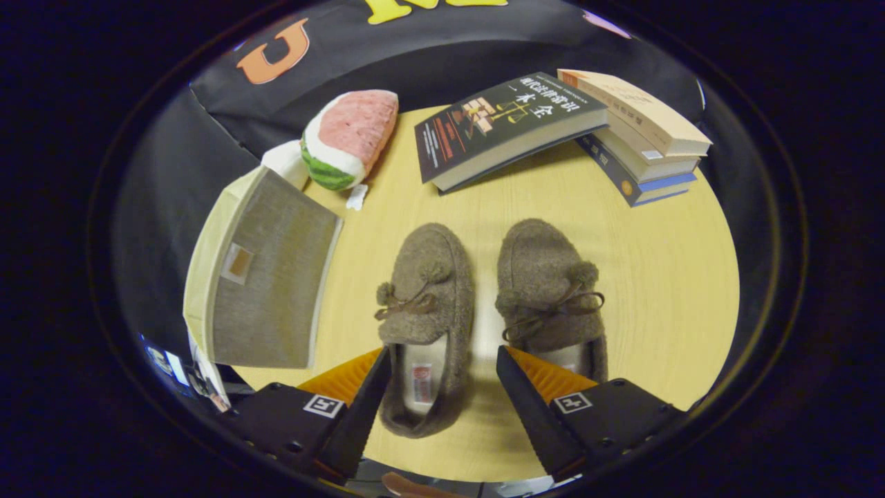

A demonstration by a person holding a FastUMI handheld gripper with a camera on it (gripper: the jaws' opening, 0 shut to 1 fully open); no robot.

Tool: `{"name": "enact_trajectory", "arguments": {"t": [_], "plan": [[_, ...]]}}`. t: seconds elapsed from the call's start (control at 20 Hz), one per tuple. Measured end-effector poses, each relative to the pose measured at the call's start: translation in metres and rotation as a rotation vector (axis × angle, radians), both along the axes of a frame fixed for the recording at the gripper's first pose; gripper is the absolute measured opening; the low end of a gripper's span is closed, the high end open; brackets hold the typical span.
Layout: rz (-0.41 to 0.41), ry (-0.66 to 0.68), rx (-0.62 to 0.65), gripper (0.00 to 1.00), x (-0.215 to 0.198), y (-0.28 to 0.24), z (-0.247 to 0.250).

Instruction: Open the storage box then place both shoes into the box .Put the left shoe in first, then the right shoe, with the right side of both shoes facing outward in a uniform manner.

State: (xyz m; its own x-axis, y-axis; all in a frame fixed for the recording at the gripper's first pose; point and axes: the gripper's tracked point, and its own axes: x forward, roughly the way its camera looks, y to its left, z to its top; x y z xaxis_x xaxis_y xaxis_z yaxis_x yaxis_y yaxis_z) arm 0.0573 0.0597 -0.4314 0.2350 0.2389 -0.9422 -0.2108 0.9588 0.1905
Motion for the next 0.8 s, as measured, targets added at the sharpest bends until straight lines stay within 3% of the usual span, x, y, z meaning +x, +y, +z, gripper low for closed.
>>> {"name": "enact_trajectory", "arguments": {"t": [0.15, 0.35, 0.45, 0.5, 0.55, 0.7, 0.75, 0.8], "plan": [[-0.018, 0.003, -0.073, 0.79, 0.005, -0.010, -0.021], [-0.071, 0.049, -0.077, 0.46, 0.004, -0.010, -0.038], [-0.086, 0.075, -0.029, 0.41, -0.001, -0.001, -0.036], [-0.108, 0.082, -0.008, 0.24, -0.001, 0.000, -0.043], [-0.135, 0.091, 0.006, 0.17, -0.001, 0.001, -0.043], [-0.187, 0.124, 0.043, 0.13, -0.002, 0.001, -0.039], [-0.198, 0.143, 0.051, 0.01, -0.001, 0.002, -0.047], [-0.204, 0.143, 0.051, 0.01, -0.001, 0.002, -0.042]]}}
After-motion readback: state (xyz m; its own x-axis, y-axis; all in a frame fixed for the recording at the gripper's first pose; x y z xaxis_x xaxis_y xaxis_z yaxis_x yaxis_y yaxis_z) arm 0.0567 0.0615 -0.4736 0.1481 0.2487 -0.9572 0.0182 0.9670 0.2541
